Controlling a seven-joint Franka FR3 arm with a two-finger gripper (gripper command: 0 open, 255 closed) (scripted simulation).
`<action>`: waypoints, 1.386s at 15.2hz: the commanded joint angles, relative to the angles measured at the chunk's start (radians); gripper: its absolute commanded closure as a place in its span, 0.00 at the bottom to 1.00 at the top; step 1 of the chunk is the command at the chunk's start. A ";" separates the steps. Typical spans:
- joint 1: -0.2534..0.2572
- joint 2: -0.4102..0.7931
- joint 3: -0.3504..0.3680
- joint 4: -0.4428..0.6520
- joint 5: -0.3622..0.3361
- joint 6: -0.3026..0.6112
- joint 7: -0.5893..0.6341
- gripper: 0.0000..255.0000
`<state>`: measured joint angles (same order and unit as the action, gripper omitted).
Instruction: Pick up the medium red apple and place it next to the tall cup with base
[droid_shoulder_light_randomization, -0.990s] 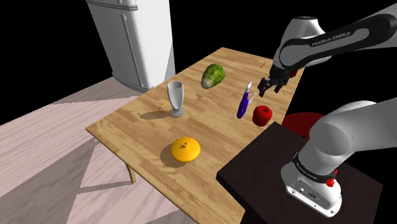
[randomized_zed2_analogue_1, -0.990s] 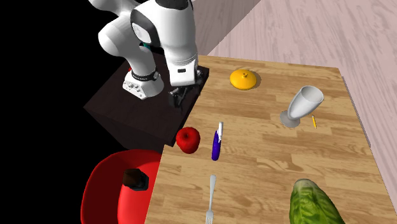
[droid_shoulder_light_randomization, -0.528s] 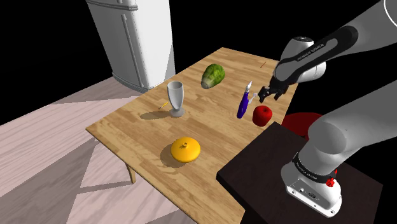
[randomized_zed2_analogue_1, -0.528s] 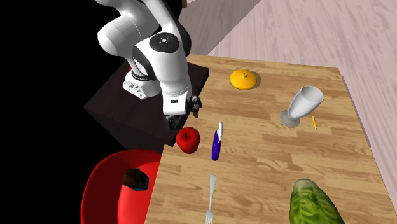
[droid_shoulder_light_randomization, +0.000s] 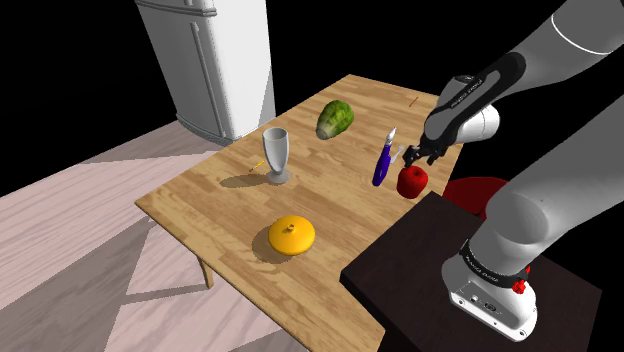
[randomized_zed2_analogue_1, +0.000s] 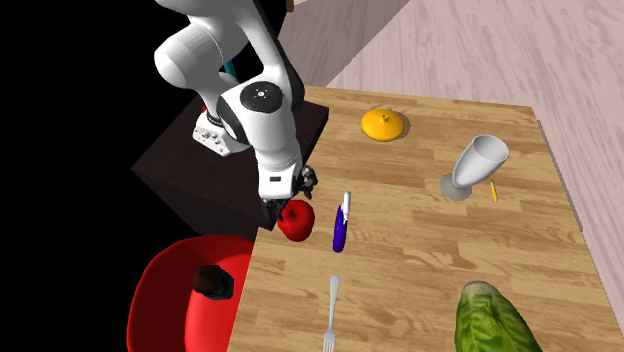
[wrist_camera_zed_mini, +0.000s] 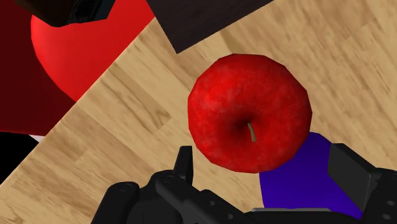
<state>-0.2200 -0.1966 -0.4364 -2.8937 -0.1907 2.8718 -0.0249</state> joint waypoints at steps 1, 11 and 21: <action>0.015 0.032 -0.009 0.000 0.019 0.032 -0.011 0.00; 0.014 0.032 -0.009 0.000 0.020 0.032 -0.012 1.00; -0.013 -0.030 0.011 0.004 -0.018 -0.032 0.015 1.00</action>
<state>-0.2265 -0.2099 -0.4301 -2.8939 -0.2008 2.8603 -0.0154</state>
